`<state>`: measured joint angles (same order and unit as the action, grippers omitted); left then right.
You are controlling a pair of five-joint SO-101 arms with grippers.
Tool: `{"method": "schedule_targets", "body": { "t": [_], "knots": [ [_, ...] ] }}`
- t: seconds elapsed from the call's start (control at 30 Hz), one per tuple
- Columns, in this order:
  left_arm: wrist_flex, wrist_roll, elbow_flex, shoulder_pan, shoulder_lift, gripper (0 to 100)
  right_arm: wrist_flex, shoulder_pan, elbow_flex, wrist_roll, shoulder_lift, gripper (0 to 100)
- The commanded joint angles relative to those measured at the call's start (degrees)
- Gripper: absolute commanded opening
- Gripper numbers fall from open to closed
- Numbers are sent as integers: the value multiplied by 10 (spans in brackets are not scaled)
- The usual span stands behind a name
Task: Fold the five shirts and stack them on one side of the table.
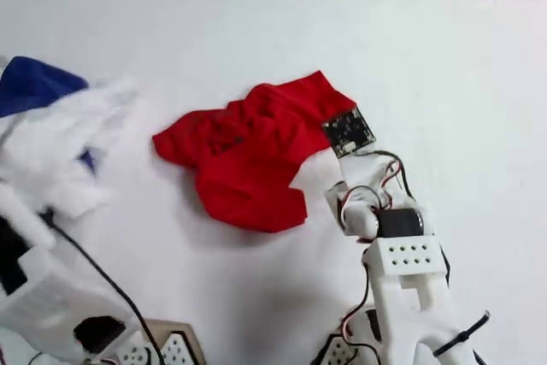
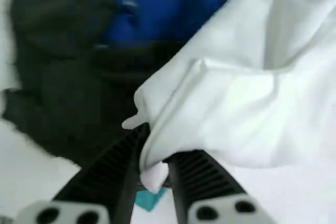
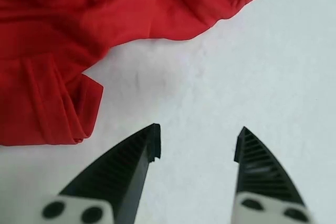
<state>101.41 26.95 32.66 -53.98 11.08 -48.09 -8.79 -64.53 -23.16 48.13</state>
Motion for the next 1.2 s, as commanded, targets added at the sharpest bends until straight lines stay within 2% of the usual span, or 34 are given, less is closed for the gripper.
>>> {"method": "schedule_targets", "body": {
  "t": [0.0, 0.27, 0.53, 0.67, 0.77, 0.93, 1.17],
  "knots": [
    [8, 14, 69, -63, -47, 25, 8, -1, 3, 5, -6, 234],
    [-34, 11, 85, -149, -44, 25, 8, -1, 3, 5, -6, 234],
    [-40, 16, -4, -173, 18, 34, 5, -1, 3, 5, -6, 234],
    [-40, 16, -15, -173, 62, 177, 6, -2, 4, 5, -5, 235],
    [-35, 11, -6, -169, 68, 292, 6, -15, 8, 2, -1, 236],
    [7, -4, 58, -127, 38, 300, -15, -93, 33, 10, -7, 236],
    [9, -54, 111, -49, -66, 300, -73, -196, 153, 38, -7, 237]
  ]
}}
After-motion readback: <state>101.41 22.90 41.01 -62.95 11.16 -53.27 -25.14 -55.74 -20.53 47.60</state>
